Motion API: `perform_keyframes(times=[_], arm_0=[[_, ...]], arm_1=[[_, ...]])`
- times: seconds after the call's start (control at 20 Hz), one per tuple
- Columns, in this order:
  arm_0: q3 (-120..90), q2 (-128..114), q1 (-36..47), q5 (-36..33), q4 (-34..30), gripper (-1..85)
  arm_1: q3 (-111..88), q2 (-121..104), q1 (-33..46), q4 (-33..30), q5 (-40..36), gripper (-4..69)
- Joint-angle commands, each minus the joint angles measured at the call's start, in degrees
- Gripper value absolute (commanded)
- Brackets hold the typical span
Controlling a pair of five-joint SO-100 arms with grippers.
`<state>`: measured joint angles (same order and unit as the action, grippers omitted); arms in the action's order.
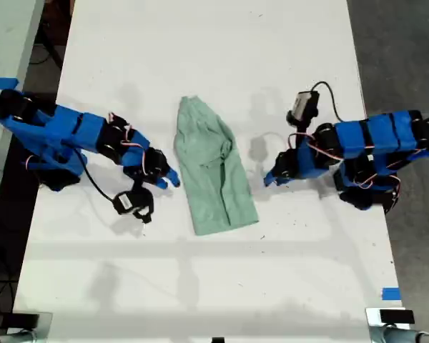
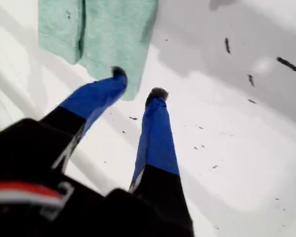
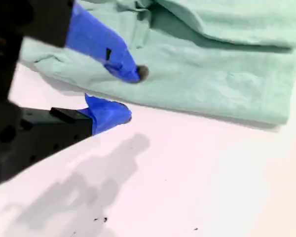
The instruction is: Fold t shirt
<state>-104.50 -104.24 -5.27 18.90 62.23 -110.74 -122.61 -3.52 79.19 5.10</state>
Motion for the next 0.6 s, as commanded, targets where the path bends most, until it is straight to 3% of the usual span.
perform_keyframes(times=[0.0, 0.05, 0.35, 0.45, 0.55], arm_0=[[38.2, 30.2, -4.8, 1.0, 11.5, 22.5], [48.0, 37.9, -5.6, 1.0, 14.9, 22.8], [50.2, 46.9, -6.3, -0.5, 7.2, 20.1], [50.2, 48.7, -6.0, -1.8, 6.0, -0.2], [50.2, 48.9, -6.4, -1.8, 5.6, -0.2]], arm_1=[[21.4, 21.2, -3.2, 3.3, -0.7, 28.9], [24.1, 24.7, -3.7, 3.3, -0.8, 28.8], [25.0, 30.8, -4.0, 3.3, 0.4, 27.0], [24.8, 31.8, -4.2, 3.2, 0.5, 26.3], [23.1, 32.6, -4.3, 2.1, 1.0, 21.9]])
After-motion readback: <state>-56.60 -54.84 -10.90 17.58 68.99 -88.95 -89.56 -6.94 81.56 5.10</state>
